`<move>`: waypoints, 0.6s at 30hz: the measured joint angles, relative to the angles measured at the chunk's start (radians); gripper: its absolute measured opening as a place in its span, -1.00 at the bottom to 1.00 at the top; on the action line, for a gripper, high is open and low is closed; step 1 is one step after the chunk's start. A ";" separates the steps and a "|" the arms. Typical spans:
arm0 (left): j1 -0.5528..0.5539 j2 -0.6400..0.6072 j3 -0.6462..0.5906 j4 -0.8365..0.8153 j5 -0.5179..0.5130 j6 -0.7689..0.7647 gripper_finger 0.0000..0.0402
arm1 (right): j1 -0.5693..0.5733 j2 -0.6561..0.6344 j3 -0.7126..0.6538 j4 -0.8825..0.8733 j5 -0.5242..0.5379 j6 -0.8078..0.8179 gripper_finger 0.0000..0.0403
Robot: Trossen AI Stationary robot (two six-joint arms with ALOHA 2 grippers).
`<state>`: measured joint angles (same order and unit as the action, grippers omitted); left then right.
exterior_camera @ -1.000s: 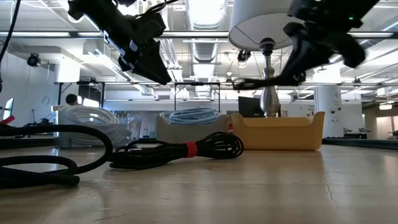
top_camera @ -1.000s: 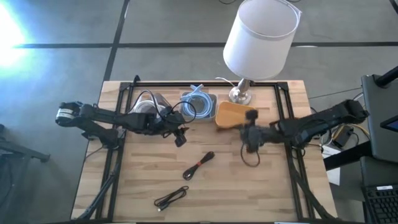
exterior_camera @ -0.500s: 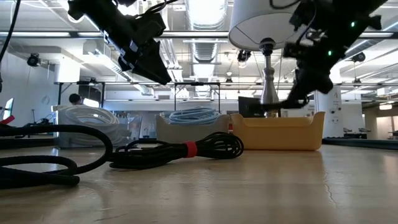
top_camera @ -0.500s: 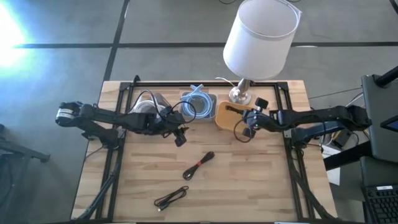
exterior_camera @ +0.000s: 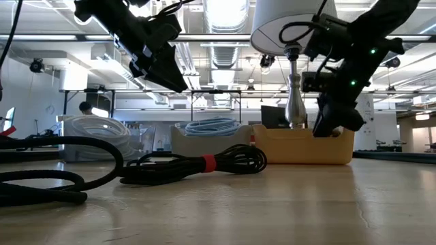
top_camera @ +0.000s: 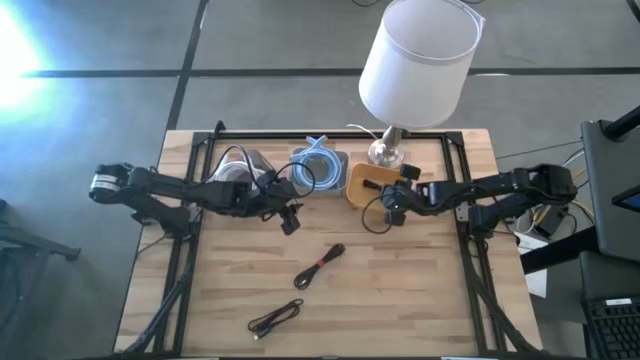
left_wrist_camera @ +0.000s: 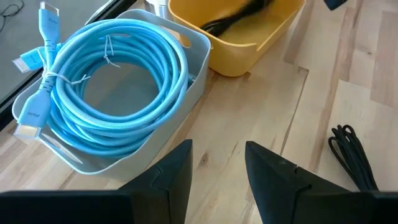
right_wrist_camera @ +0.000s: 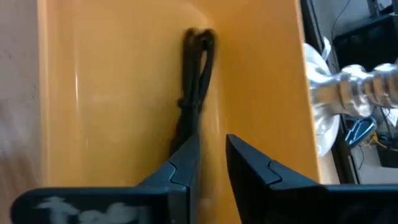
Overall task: Pick & Place USB Port
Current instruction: Put the bottom right black USB cable into the yellow bin, then put the top black USB cable into the yellow bin
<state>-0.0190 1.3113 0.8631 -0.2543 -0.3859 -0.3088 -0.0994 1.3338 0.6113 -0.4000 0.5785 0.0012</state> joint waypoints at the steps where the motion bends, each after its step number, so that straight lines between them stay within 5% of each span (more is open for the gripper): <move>1: 0.000 0.000 0.000 0.000 0.000 0.000 -0.25 | 0.000 0.012 0.005 -0.001 0.000 0.000 -0.61; 18: -0.001 0.000 -0.001 0.000 -0.001 -0.008 -0.25 | 0.082 0.011 0.173 0.001 -0.045 -0.058 -0.33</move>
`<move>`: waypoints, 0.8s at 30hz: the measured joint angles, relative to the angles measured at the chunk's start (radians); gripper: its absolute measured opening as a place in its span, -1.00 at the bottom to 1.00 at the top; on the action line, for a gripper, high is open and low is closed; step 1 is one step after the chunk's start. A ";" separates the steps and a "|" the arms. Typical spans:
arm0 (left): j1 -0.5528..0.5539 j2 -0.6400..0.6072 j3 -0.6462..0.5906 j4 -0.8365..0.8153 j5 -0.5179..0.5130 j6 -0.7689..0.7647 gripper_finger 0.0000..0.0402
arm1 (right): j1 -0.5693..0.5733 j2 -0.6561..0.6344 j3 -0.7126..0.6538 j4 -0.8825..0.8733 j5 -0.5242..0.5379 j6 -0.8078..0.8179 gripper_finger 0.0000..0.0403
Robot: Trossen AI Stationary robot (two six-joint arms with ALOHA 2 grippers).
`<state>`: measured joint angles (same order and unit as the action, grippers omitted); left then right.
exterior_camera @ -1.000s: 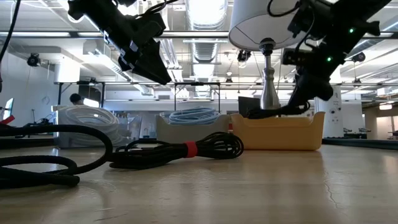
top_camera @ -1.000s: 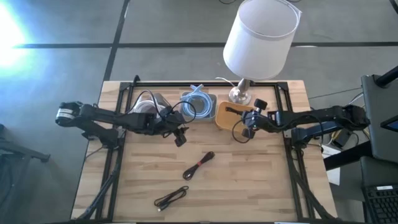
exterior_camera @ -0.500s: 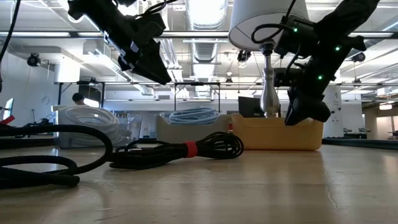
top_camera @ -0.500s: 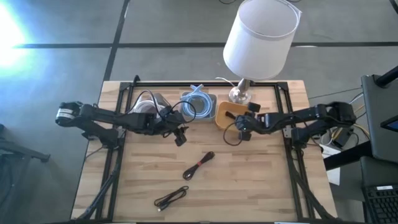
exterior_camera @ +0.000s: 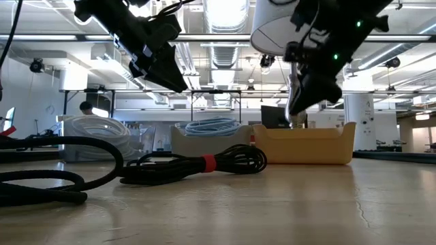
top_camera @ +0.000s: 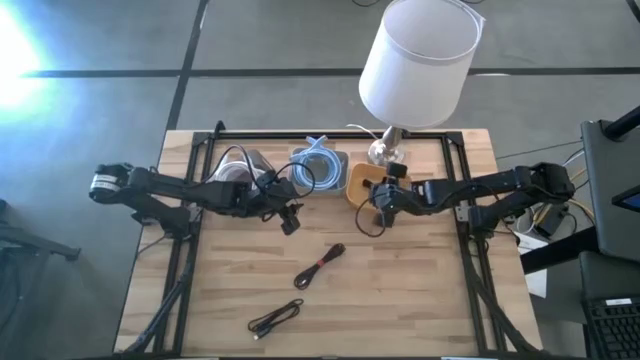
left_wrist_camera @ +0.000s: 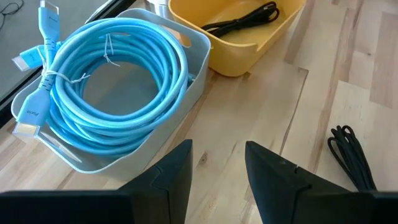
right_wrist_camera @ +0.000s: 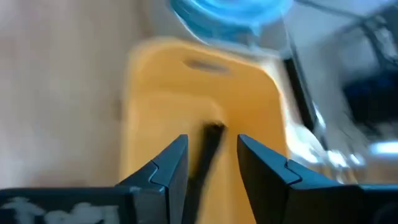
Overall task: Pick & Place USB Port
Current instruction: Put the top black USB cable into the yellow bin
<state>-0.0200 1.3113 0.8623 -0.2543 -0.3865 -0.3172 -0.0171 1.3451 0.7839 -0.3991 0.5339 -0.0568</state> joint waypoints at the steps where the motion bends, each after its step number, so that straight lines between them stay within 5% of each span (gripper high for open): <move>1: -0.001 0.000 0.000 0.000 0.000 0.000 -0.25 | 0.013 -0.008 0.002 0.013 -0.028 -0.008 -0.32; 10: -0.001 0.000 0.000 0.000 0.000 0.001 -0.25 | 0.088 0.020 -0.006 0.332 -0.530 -0.029 -0.25; 24: -0.001 0.000 0.000 -0.008 0.001 0.002 -0.25 | 0.101 0.413 0.054 0.589 -0.663 0.018 -0.08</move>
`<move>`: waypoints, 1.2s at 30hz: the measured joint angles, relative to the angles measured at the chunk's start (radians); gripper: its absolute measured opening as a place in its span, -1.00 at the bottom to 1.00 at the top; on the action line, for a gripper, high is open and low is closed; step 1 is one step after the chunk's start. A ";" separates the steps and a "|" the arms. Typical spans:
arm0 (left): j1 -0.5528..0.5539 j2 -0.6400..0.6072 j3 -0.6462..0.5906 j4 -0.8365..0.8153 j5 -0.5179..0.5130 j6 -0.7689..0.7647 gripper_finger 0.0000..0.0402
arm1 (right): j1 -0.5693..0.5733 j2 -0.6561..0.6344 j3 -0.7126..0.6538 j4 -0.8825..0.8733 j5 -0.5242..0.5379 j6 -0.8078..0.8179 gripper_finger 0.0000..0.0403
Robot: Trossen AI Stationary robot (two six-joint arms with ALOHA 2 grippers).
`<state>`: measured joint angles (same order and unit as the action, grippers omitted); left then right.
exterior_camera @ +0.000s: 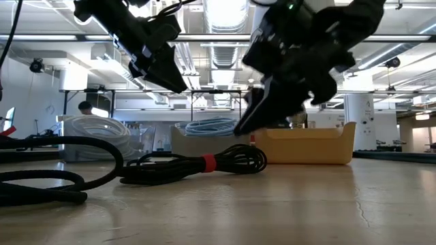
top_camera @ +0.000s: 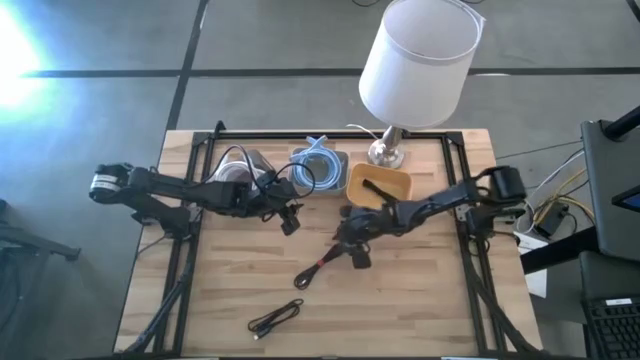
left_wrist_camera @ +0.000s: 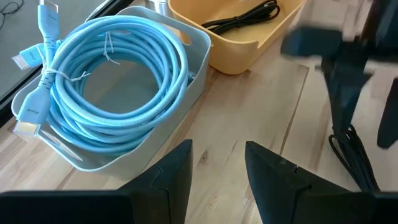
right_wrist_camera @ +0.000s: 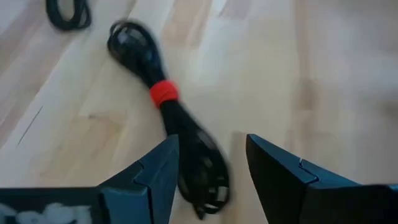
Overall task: Pick & Place USB Port
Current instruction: Put the top black USB cable into the yellow bin
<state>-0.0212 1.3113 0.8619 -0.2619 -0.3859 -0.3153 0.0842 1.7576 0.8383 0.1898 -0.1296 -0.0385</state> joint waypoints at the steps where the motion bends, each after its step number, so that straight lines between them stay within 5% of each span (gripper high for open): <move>1: 0.000 0.000 0.000 -0.001 0.000 0.000 -0.25 | 0.001 0.026 0.011 0.000 -0.018 0.003 -0.08; 10: 0.000 0.000 0.000 -0.003 0.002 0.001 -0.25 | 0.003 0.177 0.111 -0.044 -0.054 0.004 -0.16; 19: 0.000 0.000 0.000 -0.010 0.003 0.002 -0.25 | 0.002 0.200 0.211 -0.239 -0.048 -0.035 -0.64; 25: 0.000 0.000 0.000 -0.009 0.003 0.002 -0.25 | 0.005 0.141 0.253 -0.426 -0.058 -0.026 -0.90; 36: 0.000 0.000 0.000 -0.018 0.003 0.002 -0.25 | 0.004 -0.076 0.253 -0.629 0.007 0.009 -0.88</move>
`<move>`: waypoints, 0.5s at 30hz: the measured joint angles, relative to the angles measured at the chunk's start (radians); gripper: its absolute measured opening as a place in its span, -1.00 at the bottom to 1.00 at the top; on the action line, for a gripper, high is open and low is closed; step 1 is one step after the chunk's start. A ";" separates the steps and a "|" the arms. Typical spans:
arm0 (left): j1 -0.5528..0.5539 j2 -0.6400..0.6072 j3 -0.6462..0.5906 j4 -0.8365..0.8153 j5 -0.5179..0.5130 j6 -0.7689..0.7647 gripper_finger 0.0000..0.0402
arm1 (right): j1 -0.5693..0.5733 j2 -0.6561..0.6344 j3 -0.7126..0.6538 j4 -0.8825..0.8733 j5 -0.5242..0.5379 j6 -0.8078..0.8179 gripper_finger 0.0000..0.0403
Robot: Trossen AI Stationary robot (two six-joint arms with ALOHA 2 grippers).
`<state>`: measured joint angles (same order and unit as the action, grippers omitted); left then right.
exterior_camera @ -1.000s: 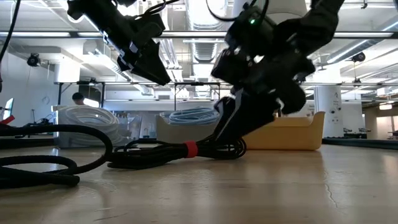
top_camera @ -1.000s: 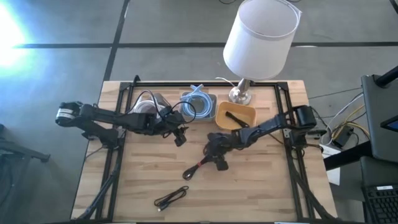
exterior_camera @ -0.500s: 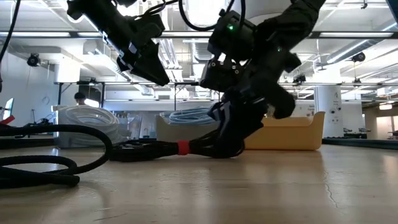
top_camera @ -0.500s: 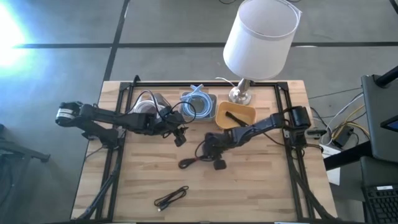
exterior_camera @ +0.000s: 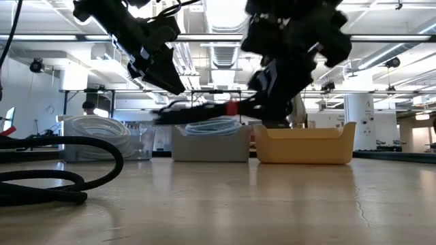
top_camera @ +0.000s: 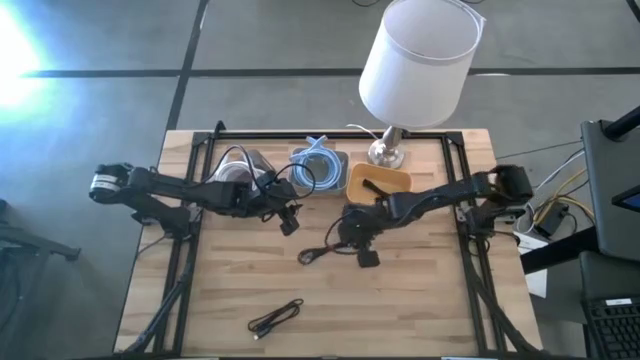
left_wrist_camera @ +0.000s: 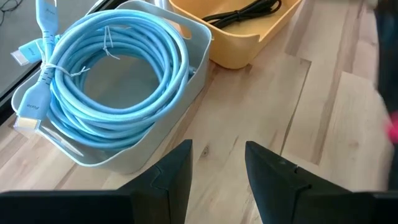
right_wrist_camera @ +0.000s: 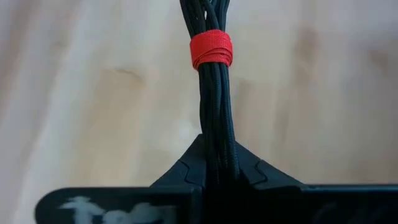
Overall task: Pick & Place USB Port
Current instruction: Put the top black USB cable into the yellow bin
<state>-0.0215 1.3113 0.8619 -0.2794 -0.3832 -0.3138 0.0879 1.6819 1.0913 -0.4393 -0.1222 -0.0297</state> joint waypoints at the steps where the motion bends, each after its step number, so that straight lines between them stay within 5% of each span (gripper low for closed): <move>1: 0.000 0.000 0.000 0.000 0.000 0.000 -0.25 | 0.000 -0.021 -0.007 -0.031 0.047 0.018 -0.88; 10: 0.000 0.000 0.000 0.000 0.000 0.000 -0.25 | -0.001 -0.246 -0.060 -0.322 0.458 0.106 -0.88; 15: 0.000 0.000 0.000 0.002 0.000 0.000 -0.25 | -0.021 -0.376 -0.130 -0.351 0.498 0.106 -0.88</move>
<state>-0.0216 1.3113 0.8619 -0.2775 -0.3834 -0.3141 0.0667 1.3060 0.9612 -0.7904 0.3755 0.0761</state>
